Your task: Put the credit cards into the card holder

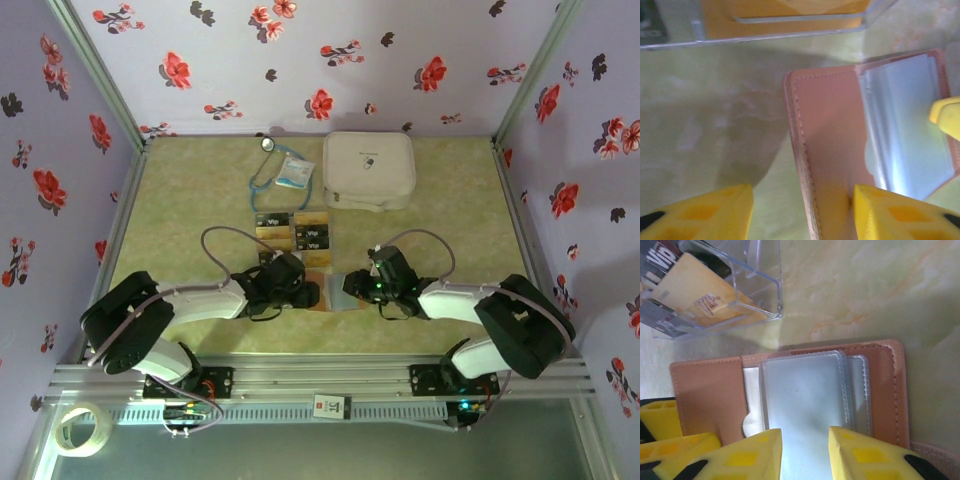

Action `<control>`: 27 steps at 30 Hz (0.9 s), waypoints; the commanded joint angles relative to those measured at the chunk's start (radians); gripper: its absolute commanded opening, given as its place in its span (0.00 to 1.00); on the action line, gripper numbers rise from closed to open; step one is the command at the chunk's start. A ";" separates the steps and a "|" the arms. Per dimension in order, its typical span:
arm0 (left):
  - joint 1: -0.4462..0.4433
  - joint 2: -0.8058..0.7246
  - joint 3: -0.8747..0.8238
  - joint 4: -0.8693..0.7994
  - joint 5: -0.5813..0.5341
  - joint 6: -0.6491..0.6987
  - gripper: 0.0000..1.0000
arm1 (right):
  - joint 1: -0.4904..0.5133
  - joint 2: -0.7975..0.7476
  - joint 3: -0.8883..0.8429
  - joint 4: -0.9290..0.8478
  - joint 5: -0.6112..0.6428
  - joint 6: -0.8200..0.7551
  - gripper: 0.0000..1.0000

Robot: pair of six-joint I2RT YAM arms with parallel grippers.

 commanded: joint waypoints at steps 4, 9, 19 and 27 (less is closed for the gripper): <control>-0.006 0.026 0.056 -0.222 -0.137 0.033 0.58 | 0.005 -0.031 -0.036 0.005 0.052 0.020 0.31; -0.006 0.073 0.090 -0.279 -0.155 0.058 0.59 | 0.005 -0.054 -0.046 -0.009 0.054 0.025 0.34; -0.006 0.020 0.169 -0.371 -0.162 0.096 0.61 | 0.012 -0.113 0.003 -0.071 0.025 0.020 0.41; -0.006 -0.096 0.246 -0.316 -0.057 0.052 0.68 | 0.014 -0.191 0.073 -0.192 0.058 -0.019 0.39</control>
